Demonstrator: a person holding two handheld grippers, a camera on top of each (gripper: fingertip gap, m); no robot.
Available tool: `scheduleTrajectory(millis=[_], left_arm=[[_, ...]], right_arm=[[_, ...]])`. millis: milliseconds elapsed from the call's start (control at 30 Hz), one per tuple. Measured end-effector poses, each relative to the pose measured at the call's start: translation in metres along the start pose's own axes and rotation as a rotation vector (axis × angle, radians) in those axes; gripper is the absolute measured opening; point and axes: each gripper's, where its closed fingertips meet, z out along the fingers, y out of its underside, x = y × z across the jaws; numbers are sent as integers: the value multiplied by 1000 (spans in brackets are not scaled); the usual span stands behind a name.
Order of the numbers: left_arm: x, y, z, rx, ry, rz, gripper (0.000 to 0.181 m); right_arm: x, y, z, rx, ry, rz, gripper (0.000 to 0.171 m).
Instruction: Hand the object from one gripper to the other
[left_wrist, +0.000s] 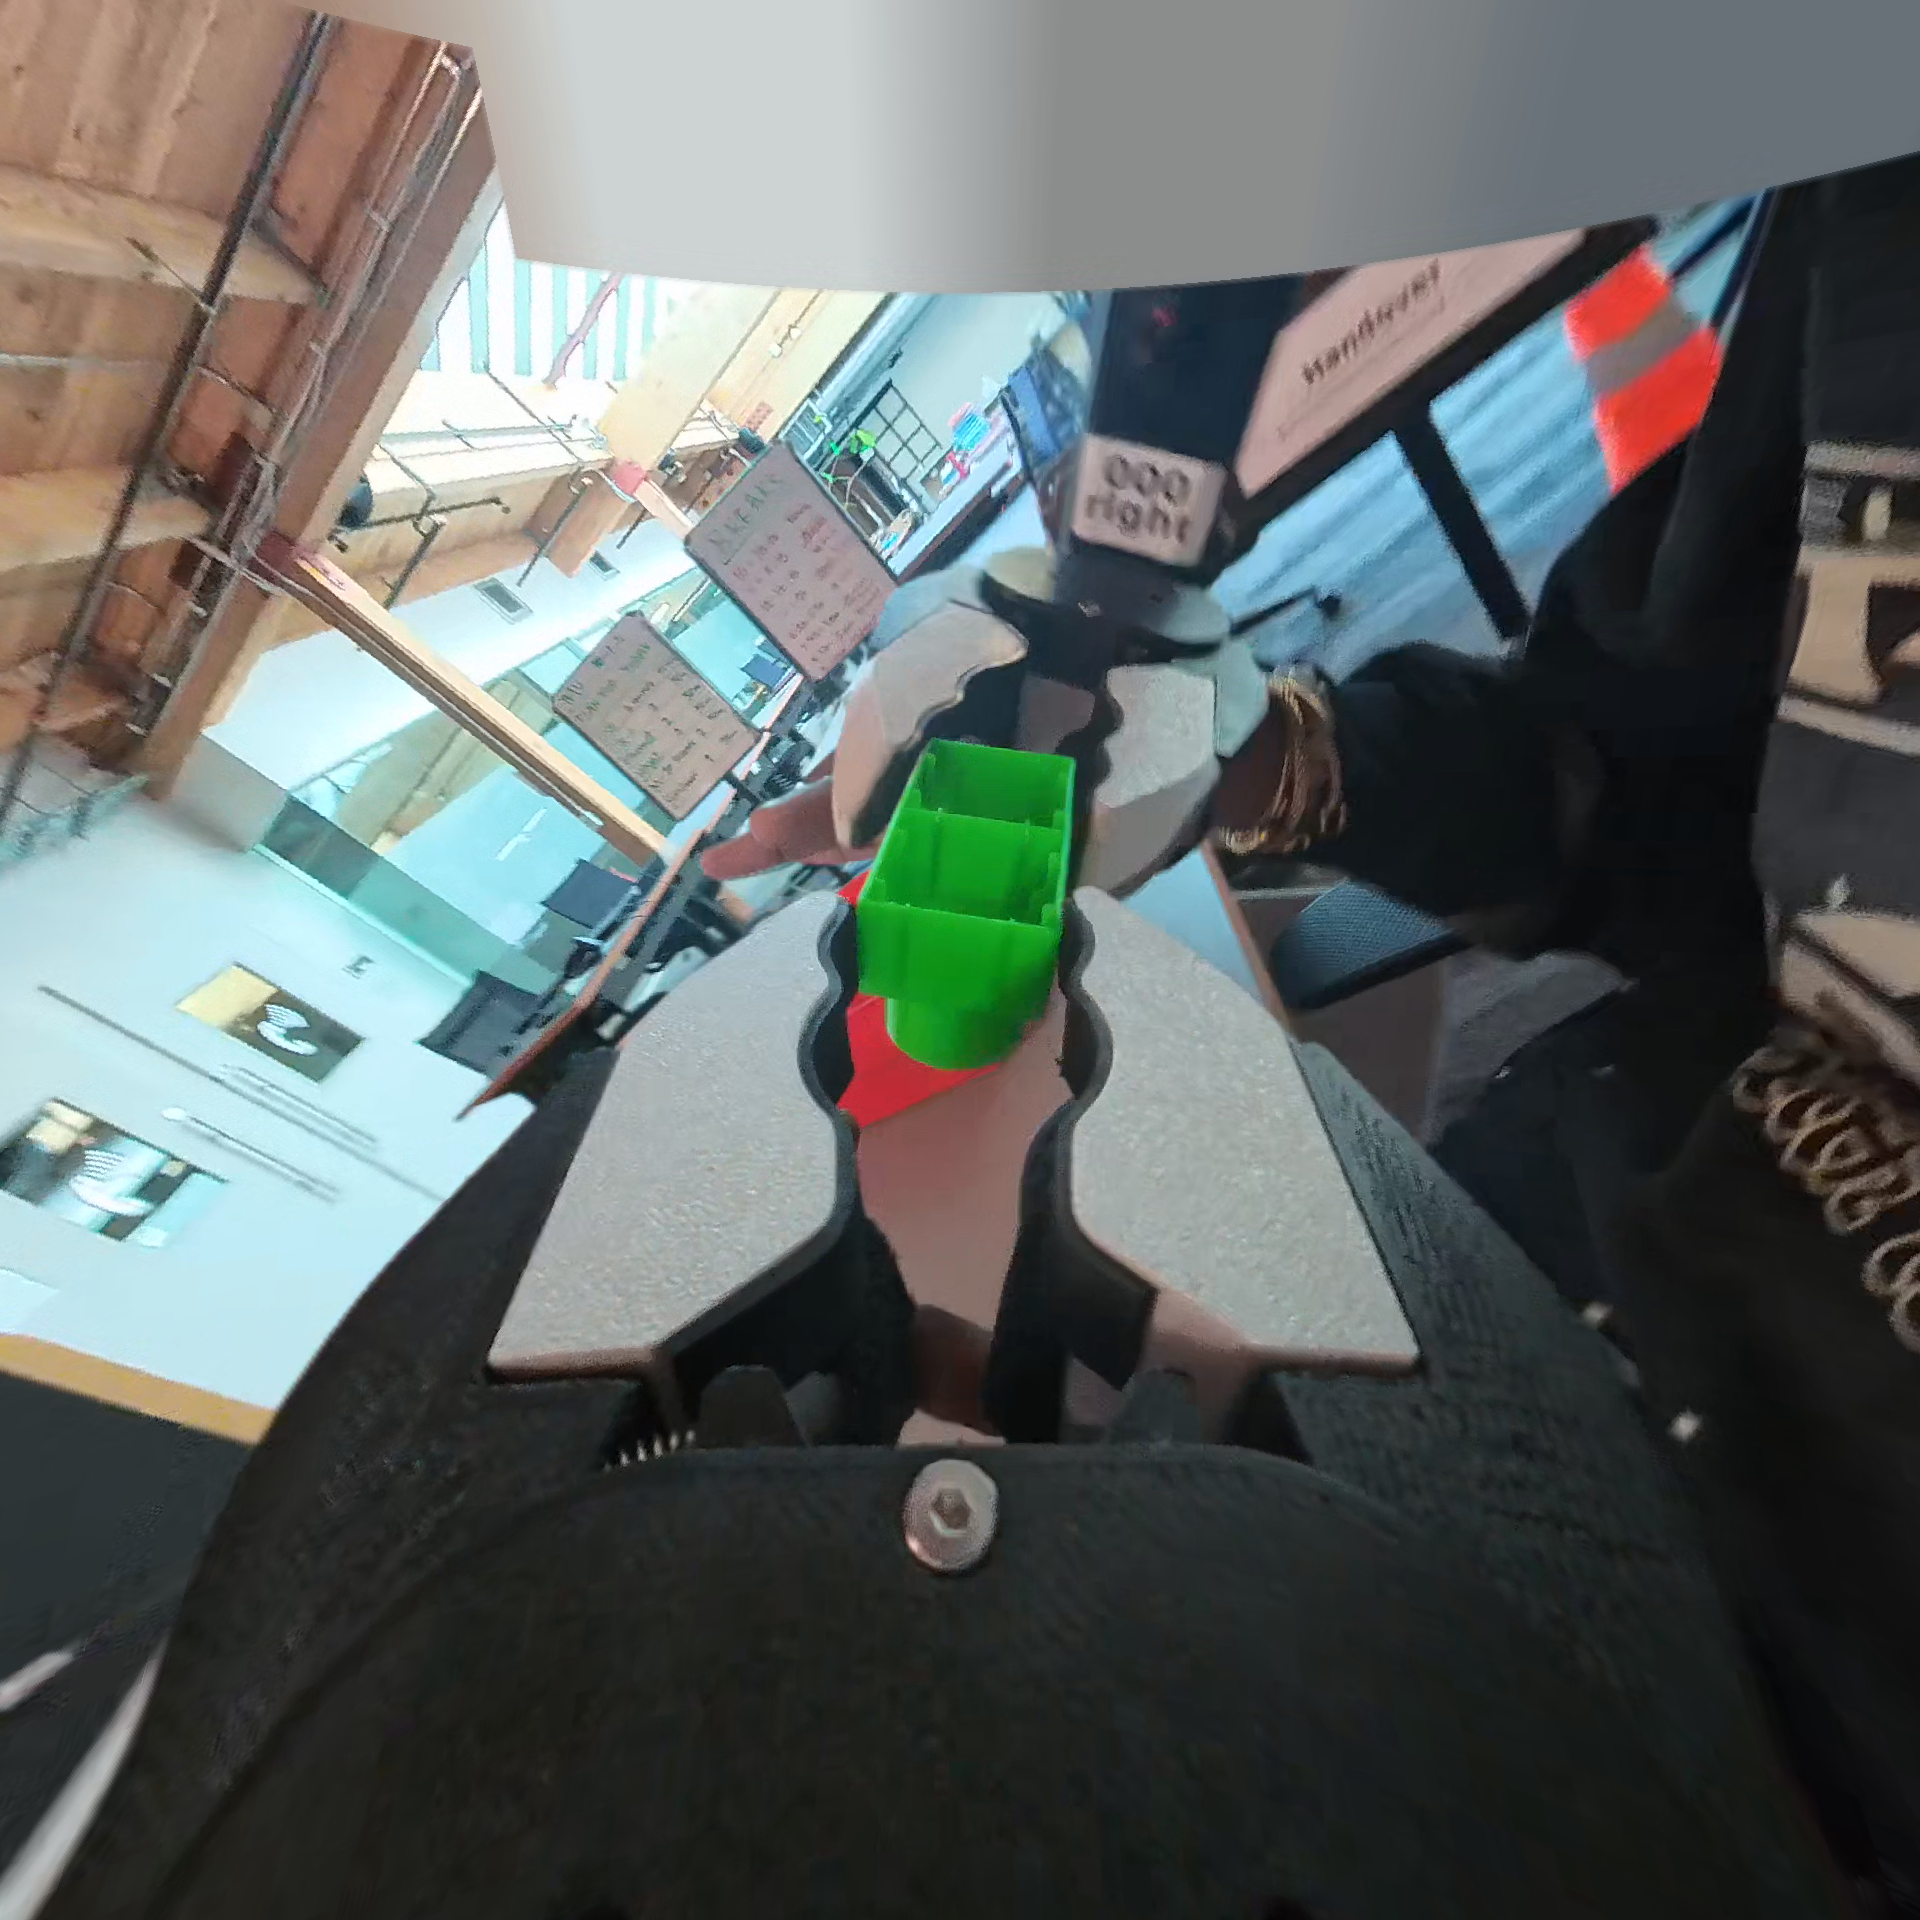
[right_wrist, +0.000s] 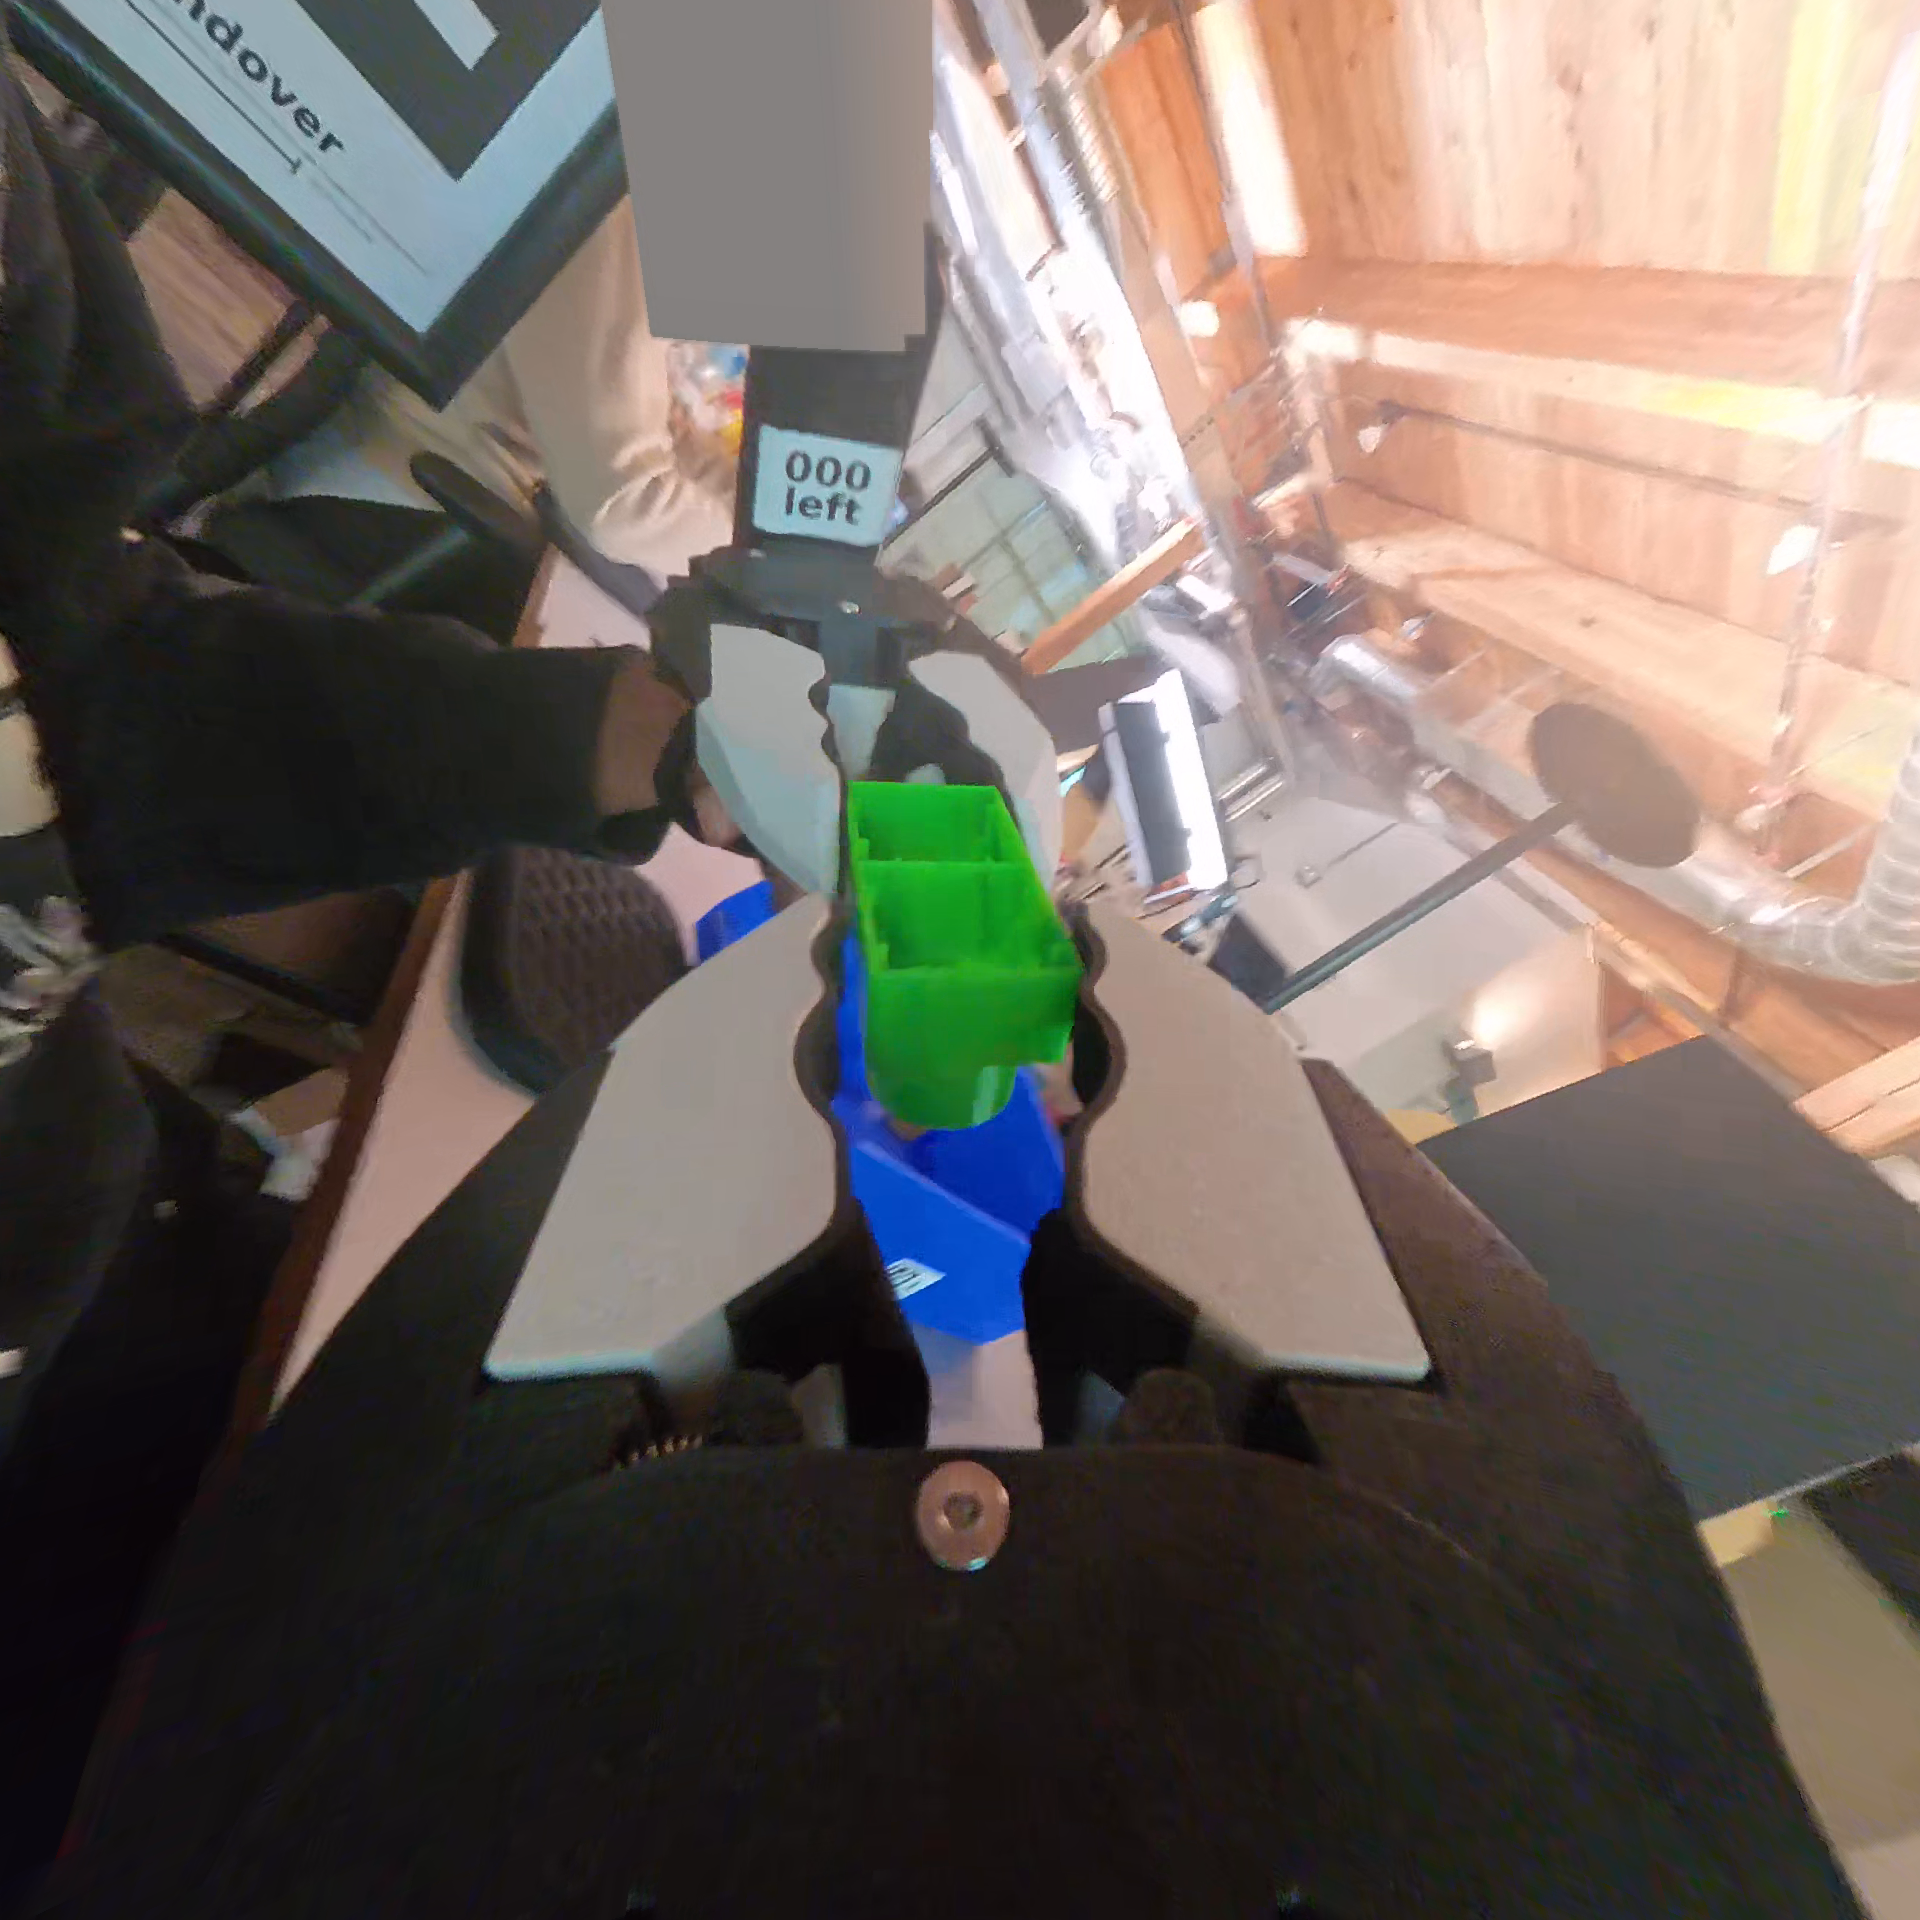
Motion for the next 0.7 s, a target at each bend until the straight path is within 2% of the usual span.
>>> scheduleTrajectory(millis=[67, 233, 333, 400, 467, 533, 600, 700], left_arm=[[-4, -5, -3, 30, 19, -143, 36], [-10, -9, -10, 95, 108, -501, 36], [-5, -3, -7, 63, 165, -597, 36], [1, 3, -4, 20, 189, -611, 36], [4, 5, -2, 7, 205, -614, 36], [4, 5, -1, 9, 198, -596, 36], [2, 4, -1, 43, 174, -498, 40], [3, 0, -3, 82, 98, -229, 69]], right_arm=[[3, -5, -2, 39, 62, -144, 68], [0, 6, -2, -94, 131, -601, 91], [1, 12, 2, -167, 173, -773, 90], [-2, 10, 4, -159, 173, -801, 78], [-1, 10, 4, -164, 178, -808, 50], [-1, 12, 3, -180, 159, -779, 49], [-2, 12, 2, -170, 133, -682, 49], [1, 9, -1, -132, 102, -488, 49]])
